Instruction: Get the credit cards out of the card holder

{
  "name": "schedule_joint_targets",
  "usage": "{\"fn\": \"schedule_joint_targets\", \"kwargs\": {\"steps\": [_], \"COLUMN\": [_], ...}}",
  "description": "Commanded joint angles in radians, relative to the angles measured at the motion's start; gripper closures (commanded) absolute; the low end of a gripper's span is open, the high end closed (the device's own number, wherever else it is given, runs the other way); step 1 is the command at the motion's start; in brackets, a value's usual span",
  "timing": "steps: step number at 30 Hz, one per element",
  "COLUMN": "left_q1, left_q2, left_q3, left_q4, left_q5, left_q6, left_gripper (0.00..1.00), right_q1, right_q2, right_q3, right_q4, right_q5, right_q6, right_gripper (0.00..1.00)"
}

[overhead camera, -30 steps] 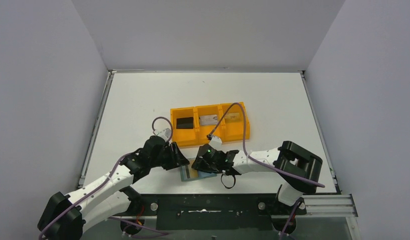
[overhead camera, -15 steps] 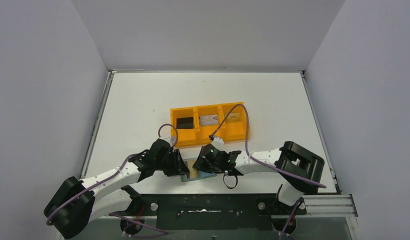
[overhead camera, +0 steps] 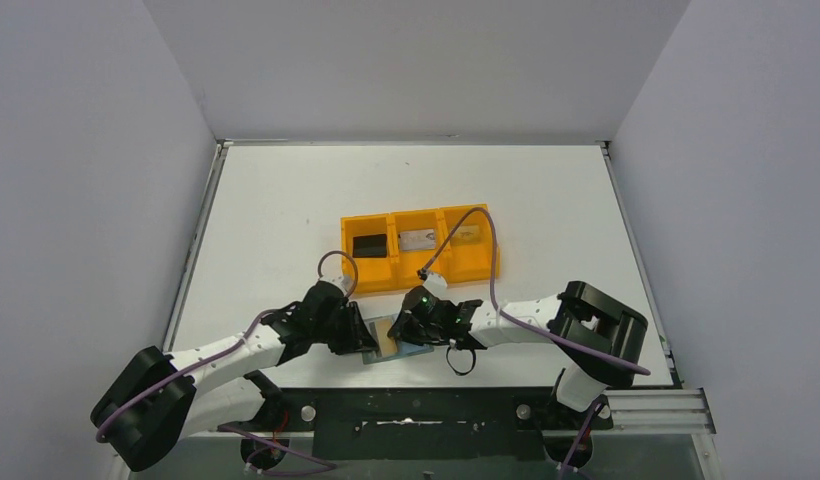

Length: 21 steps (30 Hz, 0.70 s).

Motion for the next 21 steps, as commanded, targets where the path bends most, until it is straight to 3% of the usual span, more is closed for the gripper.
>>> {"fn": "schedule_joint_targets", "kwargs": {"steps": [1,5,21], "left_q1": [-0.015,-0.016,-0.013], "left_q2": [0.012,-0.016,-0.061], "left_q3": [-0.011,-0.006,0.003], "left_q4": [0.018,-0.016,-0.078], "left_q5": [-0.053,-0.083,-0.134], "left_q6": [0.0,0.003,0.006], "left_gripper": [0.78,0.8,0.84], "right_q1": [0.002,0.001,-0.01], "right_q2": [0.002,-0.024,-0.118], "right_q3": [-0.011,-0.025,-0.095], "right_q4": [-0.014,-0.035,-0.029], "right_q5": [-0.003,0.024,0.068], "right_q6": [-0.002,0.011,0.046], "right_gripper": [0.9,1.0,1.0]}}
